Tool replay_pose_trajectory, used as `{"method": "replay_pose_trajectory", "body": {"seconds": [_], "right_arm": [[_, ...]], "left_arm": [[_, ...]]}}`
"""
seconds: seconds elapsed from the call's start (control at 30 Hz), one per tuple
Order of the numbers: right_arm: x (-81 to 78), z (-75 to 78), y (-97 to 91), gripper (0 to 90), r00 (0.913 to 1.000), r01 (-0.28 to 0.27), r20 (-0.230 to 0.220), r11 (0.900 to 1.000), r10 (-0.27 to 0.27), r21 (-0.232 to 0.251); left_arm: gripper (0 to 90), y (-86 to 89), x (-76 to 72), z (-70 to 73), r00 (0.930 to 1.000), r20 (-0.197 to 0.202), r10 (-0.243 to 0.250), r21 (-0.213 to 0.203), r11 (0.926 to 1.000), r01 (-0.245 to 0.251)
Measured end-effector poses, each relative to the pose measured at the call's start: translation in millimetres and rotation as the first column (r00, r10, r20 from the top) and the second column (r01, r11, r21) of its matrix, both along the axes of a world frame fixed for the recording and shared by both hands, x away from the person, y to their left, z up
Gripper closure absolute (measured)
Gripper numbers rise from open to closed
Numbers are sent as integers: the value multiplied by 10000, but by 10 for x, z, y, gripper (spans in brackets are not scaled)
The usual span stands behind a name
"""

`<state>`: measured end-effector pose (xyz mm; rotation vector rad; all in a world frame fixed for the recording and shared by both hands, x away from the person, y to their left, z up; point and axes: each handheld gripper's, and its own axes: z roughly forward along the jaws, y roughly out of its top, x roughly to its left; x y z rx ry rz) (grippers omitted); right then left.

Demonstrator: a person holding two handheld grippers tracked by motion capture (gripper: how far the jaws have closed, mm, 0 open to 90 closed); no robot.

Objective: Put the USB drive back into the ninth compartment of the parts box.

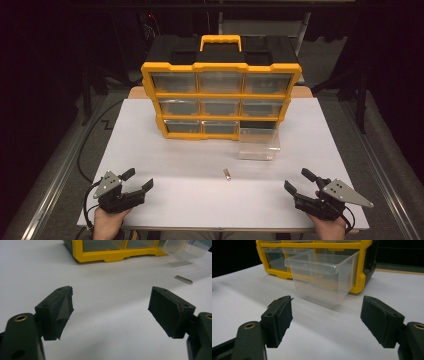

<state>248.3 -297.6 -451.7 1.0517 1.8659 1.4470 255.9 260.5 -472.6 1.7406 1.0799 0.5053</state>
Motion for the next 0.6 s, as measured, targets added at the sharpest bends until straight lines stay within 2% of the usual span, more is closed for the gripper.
{"method": "replay_pose_trajectory", "body": {"seconds": [0.6], "right_arm": [[63,3,140,261,9993,-375,-33,9993,375,37]], "left_arm": [[199,-5,4,-5,10000,-45,-15,-4,10000,15]]}}
